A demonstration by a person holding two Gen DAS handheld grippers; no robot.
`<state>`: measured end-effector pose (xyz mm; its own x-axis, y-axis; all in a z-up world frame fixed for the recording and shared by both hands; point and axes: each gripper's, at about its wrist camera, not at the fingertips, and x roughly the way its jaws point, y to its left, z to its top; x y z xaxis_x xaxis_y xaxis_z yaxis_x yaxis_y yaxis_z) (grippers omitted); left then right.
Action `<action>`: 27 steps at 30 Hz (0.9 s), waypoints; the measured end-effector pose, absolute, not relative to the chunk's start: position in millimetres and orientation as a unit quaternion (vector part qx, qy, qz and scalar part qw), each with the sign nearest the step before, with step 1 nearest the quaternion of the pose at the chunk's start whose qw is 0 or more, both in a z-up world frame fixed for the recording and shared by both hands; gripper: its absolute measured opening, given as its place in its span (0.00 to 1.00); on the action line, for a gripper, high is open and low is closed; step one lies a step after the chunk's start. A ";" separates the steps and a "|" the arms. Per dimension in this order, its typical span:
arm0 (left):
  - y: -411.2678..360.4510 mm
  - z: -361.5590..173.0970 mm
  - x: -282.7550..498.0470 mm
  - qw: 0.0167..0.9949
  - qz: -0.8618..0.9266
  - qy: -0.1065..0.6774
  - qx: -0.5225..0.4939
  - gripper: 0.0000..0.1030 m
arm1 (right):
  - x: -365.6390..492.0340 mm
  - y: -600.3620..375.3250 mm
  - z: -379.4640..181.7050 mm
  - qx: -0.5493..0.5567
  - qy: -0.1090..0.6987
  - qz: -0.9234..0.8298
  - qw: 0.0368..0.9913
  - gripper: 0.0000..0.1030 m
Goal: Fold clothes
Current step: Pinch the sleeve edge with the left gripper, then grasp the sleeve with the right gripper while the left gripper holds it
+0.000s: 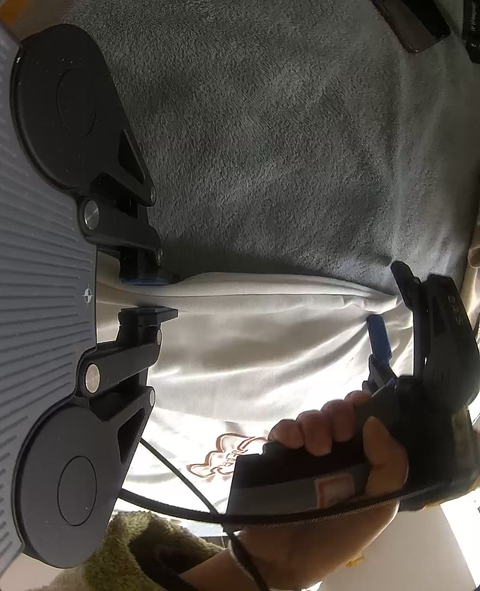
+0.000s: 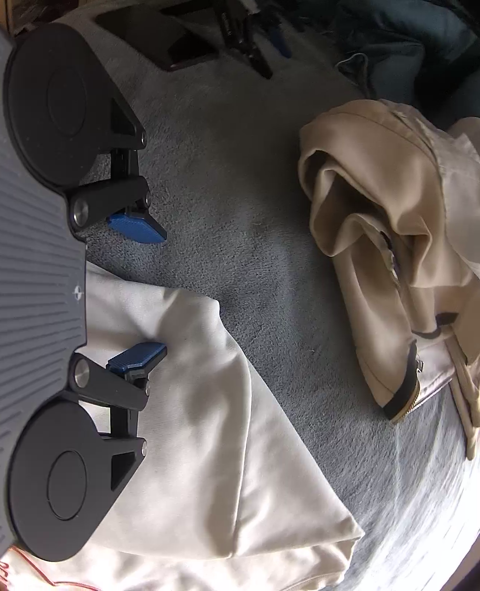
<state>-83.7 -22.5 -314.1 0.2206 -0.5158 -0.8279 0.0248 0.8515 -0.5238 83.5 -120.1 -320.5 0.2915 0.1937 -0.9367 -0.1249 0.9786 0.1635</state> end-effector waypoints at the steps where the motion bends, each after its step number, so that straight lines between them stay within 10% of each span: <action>1: -23.3 -313.0 -85.1 0.756 -0.179 0.596 -0.205 0.09 | 83.8 -118.7 -321.3 0.022 0.588 0.099 0.802 0.61; 17: -37.9 -307.0 -96.5 0.768 -0.163 0.595 -0.170 0.09 | 85.5 -127.7 -323.3 -0.020 0.591 0.101 0.800 0.24; 27: -56.7 -309.7 -92.2 0.760 -0.125 0.627 -0.119 0.25 | 87.6 -135.1 -323.2 -0.008 0.593 0.113 0.797 0.20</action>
<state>-92.2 -56.7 -309.7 0.1837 -0.3391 -0.9227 0.0407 0.9405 -0.3375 87.6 -135.1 -323.2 0.2710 0.1707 -0.9473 -0.1908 0.9742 0.1210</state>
